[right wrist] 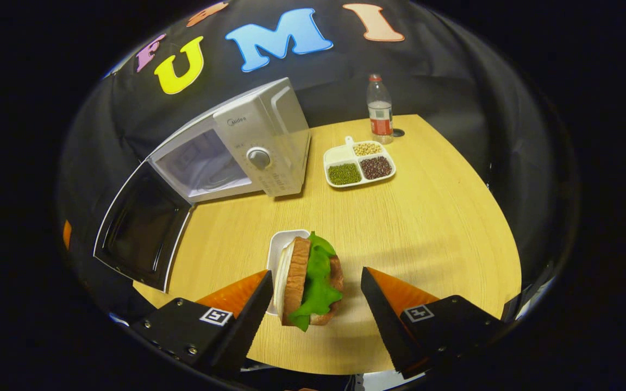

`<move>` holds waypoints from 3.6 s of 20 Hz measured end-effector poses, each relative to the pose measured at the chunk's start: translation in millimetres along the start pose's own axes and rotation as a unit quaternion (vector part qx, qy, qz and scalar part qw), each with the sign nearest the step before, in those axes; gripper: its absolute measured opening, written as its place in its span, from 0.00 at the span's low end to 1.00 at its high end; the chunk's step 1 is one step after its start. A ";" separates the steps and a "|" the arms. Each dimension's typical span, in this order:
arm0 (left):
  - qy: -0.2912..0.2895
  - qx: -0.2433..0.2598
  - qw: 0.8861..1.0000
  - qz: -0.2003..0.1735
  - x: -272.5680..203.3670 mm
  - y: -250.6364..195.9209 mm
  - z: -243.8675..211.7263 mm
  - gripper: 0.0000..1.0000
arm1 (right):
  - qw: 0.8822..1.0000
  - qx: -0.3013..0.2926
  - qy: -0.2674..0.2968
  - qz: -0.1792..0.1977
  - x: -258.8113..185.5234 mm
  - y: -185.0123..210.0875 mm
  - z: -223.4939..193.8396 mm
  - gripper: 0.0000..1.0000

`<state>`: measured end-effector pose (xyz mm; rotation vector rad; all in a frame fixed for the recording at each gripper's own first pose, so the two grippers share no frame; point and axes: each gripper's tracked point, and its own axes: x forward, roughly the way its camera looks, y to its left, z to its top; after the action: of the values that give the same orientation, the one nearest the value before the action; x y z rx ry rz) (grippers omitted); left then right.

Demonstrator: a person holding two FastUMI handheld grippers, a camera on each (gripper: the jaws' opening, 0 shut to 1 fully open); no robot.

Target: Open the microwave oven with the left hand, put the food in, and close the microwave oven.

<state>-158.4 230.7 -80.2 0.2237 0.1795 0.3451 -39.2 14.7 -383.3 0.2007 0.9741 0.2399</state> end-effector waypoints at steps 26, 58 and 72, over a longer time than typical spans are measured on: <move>-0.090 -0.018 0.984 -0.150 97.7 -87.2 91.8 1.00 | 0.978 0.201 -0.003 0.057 14.9 55.7 26.1 0.25; -0.060 -0.043 0.993 -0.095 122.5 102.8 51.1 0.97 | 0.845 0.452 -0.145 0.245 115.7 296.1 141.6 0.25; -0.044 -0.031 0.994 -0.091 126.4 124.1 35.8 1.00 | 0.783 0.551 -0.203 0.204 221.9 308.7 189.7 0.24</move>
<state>-72.8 382.5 -32.4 0.1589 0.1007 0.1584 204.7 362.4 -370.2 1.4998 0.5153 -0.0191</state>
